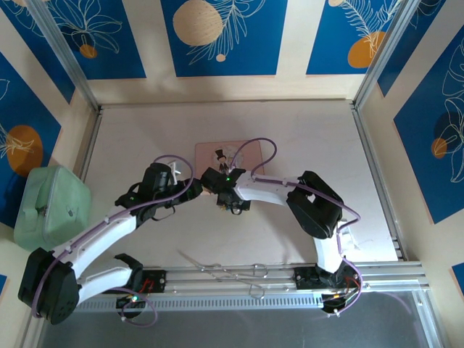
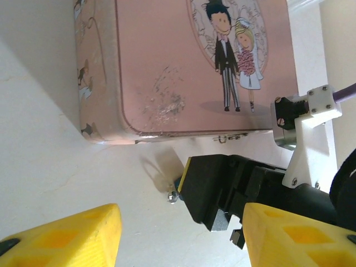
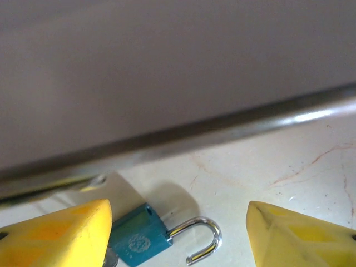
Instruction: Unlock a padlock with a key
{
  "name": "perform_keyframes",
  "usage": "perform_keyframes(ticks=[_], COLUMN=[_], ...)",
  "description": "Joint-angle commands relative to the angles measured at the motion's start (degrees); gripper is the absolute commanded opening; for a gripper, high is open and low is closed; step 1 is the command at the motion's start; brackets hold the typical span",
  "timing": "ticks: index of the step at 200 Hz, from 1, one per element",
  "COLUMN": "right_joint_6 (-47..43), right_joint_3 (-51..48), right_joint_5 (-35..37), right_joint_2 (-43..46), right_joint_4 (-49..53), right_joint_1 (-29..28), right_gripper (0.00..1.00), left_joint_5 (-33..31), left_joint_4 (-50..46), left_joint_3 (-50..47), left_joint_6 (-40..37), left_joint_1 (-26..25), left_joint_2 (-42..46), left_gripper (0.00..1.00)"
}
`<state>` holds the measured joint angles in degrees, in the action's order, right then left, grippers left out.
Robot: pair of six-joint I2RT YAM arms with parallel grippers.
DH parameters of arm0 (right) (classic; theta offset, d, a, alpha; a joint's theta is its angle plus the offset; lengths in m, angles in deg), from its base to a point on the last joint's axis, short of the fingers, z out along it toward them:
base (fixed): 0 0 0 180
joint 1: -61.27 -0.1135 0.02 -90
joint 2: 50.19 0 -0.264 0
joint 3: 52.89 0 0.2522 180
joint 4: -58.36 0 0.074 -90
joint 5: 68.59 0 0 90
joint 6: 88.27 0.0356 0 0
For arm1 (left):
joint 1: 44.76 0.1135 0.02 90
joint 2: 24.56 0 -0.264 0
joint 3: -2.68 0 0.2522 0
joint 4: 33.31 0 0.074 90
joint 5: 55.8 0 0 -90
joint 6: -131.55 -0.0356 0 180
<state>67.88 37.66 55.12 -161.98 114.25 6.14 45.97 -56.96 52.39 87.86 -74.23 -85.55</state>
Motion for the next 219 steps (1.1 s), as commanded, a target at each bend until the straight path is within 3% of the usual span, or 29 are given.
perform_keyframes(ticks=[1, 72, 136, 147, 175, 219], right_joint_6=[1.53, 2.29, 2.0, 1.32, -0.24, -3.13], right_joint_3=[2.32, -0.24, -6.27, -6.24, -4.75, -3.01], right_joint_5=[0.8, -4.3, -8.05, -8.53, -6.85, -4.76], right_joint_2=[-3.13, -2.72, 0.09, 0.27, 0.86, 4.26], right_joint_4=[3.03, 3.76, 1.01, 0.88, 3.19, 6.51], right_joint_1=[0.2, -1.49, -2.0, -2.0, -2.76, -5.09], right_gripper=[0.65, 0.59, 0.38, 0.4, 0.56, 0.59], left_joint_5=[1.37, 1.65, 1.85, 1.72, 1.77, 1.72], left_joint_4=[1.95, 1.5, 1.37, 1.22, 0.95, 0.88], left_joint_3=[-0.17, -0.18, 0.06, 0.0, -0.08, 0.26], left_joint_6=[0.37, -0.03, 0.01, -0.08, -0.05, -0.25], left_joint_1=[0.33, 0.9, 1.0, 1.08, 1.09, 1.22], left_joint_2=[0.35, 0.87, 0.79, 0.86, 1.16, 0.75], left_gripper=[0.59, 0.59, 0.59, 0.59, 0.59, 0.59])
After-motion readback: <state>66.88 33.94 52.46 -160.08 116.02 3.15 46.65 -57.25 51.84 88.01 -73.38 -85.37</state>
